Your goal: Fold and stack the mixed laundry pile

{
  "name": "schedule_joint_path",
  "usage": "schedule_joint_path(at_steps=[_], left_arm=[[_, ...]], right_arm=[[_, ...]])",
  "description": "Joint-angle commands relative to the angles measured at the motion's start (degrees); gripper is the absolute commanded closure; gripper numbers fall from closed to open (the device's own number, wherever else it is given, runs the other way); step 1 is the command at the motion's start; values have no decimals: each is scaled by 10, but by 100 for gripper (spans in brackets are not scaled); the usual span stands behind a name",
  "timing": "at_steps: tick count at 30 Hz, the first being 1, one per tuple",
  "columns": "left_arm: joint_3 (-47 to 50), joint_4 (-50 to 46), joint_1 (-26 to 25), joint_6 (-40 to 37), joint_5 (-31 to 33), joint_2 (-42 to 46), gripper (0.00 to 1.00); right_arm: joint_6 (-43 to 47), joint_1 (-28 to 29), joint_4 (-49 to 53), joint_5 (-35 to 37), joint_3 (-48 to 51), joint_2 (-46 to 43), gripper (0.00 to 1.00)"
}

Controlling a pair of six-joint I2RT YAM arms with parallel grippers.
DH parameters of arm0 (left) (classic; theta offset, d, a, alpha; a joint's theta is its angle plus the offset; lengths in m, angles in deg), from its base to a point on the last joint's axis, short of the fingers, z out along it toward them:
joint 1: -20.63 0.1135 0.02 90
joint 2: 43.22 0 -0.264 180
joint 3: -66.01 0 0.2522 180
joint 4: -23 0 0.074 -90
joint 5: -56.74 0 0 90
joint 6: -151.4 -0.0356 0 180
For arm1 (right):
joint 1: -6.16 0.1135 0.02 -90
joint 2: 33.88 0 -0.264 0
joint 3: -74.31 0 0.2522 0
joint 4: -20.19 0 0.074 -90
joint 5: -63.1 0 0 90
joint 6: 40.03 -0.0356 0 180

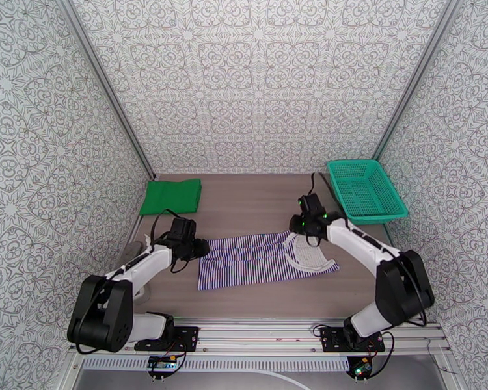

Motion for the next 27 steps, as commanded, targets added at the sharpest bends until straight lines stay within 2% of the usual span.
schedule_joint_path(at_steps=[1,7,19,27], left_arm=[[-23,-33,6,-13,12,15,61],[-70,-23,-8,-27,-39,-19,66],[-92,45,-40,-10,-91,-116,70],[-63,87,-21,-7,-88,-192,78]], right_arm=[[36,-37,50,16,-64,81,70],[57,-66,65,28,-122,161,79],[43,-87,31,68,26,88,81],[45,-105,17,55,29,110,82]])
